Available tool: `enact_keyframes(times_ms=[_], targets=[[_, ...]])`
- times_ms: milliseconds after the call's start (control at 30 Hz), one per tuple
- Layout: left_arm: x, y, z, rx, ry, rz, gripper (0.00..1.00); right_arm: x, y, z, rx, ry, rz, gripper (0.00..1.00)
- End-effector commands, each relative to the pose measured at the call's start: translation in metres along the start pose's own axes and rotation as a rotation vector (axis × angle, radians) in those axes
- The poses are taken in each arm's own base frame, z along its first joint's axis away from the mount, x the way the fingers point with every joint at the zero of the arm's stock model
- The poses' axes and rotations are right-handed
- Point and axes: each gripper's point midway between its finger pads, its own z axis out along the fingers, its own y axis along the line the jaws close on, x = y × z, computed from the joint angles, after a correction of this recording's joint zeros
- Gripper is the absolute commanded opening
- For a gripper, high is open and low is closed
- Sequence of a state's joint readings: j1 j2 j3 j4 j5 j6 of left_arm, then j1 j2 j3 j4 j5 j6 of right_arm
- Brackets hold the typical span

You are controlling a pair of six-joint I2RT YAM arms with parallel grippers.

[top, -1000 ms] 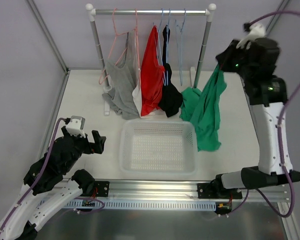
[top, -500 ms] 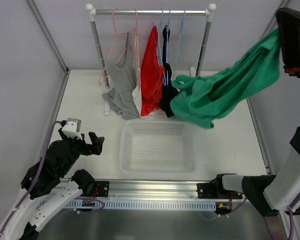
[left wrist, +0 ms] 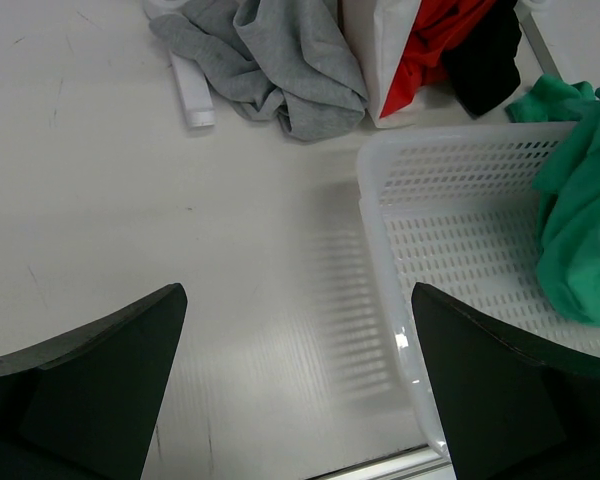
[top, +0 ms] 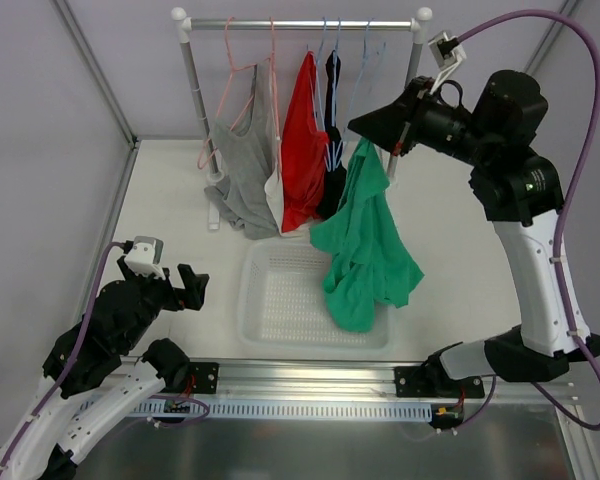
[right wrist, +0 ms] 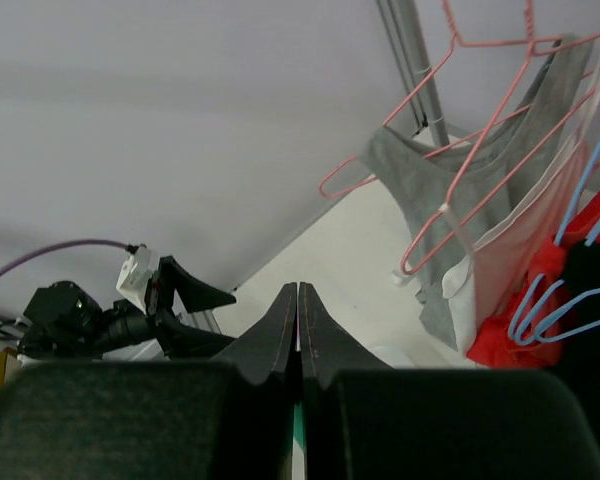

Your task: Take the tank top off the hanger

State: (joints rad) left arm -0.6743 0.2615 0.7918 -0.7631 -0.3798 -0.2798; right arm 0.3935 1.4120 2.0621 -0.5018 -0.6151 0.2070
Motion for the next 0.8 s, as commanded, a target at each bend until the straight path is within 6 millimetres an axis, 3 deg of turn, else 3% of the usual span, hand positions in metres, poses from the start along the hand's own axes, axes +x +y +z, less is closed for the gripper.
enact_keyframes(times_ms=[0, 100, 133, 267, 367, 433, 467, 500, 533, 600, 633, 700, 733, 767], targets=[[-0.007, 0.003, 0.0, -0.019, -0.036, -0.022, 0.99, -0.007, 0.037, -0.027, -0.01, -0.056, -0.178, 0.0], [-0.007, 0.003, 0.0, -0.017, -0.037, -0.023, 0.99, 0.01, 0.053, -0.021, -0.022, -0.024, -0.218, 0.0], [-0.007, 0.003, -0.001, -0.017, -0.038, -0.023, 0.99, 0.02, 0.067, -0.02, -0.061, -0.008, -0.241, 0.0], [-0.008, 0.003, -0.001, -0.015, -0.044, -0.026, 0.99, 0.04, 0.076, -0.025, -0.059, 0.005, -0.299, 0.0], [-0.007, 0.002, 0.0, -0.014, -0.036, -0.021, 0.99, 0.012, 0.065, -0.04, 0.067, -0.097, -0.337, 0.0], [-0.007, 0.002, 0.0, -0.013, -0.036, -0.02, 0.99, -0.034, 0.048, -0.068, 0.26, -0.205, -0.424, 0.0], [-0.007, 0.002, -0.001, -0.011, -0.035, -0.02, 0.99, -0.032, 0.028, -0.064, 0.357, -0.155, -0.458, 0.0], [-0.008, 0.002, -0.001, -0.01, -0.039, -0.021, 0.99, -0.071, 0.016, -0.095, 0.525, -0.256, -0.51, 0.0], [-0.008, 0.002, -0.002, -0.011, -0.042, -0.023, 0.99, -0.081, -0.005, -0.106, 0.651, -0.264, -0.527, 0.0], [-0.009, 0.002, -0.004, -0.006, -0.053, -0.029, 0.99, -0.092, -0.04, -0.13, 0.86, -0.277, -0.526, 0.0], [-0.01, 0.002, -0.005, -0.003, -0.059, -0.032, 0.99, -0.096, -0.07, -0.152, 0.997, -0.298, -0.478, 0.0], [-0.01, 0.003, -0.006, 0.0, -0.066, -0.035, 0.99, -0.099, -0.092, -0.194, 1.156, -0.358, -0.403, 0.0], [-0.01, 0.002, -0.006, 0.001, -0.067, -0.035, 0.99, -0.097, -0.115, -0.222, 1.295, -0.396, -0.34, 0.0], [-0.01, 0.003, -0.005, -0.001, -0.063, -0.034, 0.99, -0.097, -0.121, -0.239, 1.357, -0.429, -0.315, 0.0]])
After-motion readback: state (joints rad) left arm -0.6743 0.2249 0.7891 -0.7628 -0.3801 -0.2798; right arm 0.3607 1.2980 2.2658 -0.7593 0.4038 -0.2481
